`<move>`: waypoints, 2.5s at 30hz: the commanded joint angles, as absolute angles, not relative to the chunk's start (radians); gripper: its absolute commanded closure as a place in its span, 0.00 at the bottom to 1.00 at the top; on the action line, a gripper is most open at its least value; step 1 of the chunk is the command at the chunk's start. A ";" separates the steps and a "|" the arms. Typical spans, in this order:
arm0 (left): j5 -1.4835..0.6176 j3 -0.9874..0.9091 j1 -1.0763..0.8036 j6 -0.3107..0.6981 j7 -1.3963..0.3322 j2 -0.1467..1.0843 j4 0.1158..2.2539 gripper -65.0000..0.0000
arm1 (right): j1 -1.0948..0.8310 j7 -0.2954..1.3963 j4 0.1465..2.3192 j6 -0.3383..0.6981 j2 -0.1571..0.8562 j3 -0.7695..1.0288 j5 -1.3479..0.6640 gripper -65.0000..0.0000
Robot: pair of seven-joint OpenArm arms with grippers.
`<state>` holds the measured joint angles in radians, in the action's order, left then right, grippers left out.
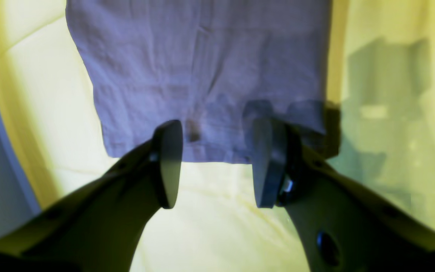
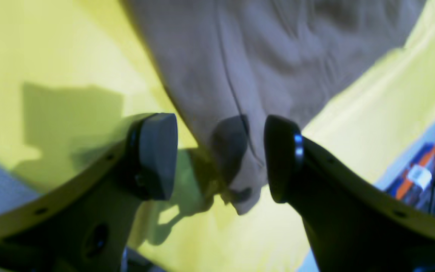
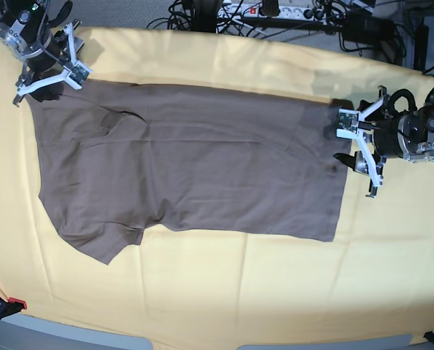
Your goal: Fold the T-shirt properly
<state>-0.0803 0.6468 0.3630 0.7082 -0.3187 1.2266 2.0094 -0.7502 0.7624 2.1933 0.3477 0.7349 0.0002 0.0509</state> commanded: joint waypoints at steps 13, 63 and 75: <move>-0.089 0.634 0.377 0.698 -0.307 1.243 2.019 0.53 | -0.734 0.653 1.945 0.299 0.815 0.007 0.132 0.42; 0.123 0.641 0.180 0.698 -0.188 1.130 1.806 0.65 | -0.717 0.651 1.929 0.258 0.815 0.007 0.128 0.74; -0.015 0.641 0.306 0.698 -0.191 1.131 1.821 0.74 | -0.717 0.651 1.929 0.258 0.815 0.007 0.128 0.74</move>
<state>0.0025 0.6544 0.2813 0.7197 -0.2192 1.1160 1.8053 -0.7151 0.6434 1.9221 0.2607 0.8001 0.0021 0.1310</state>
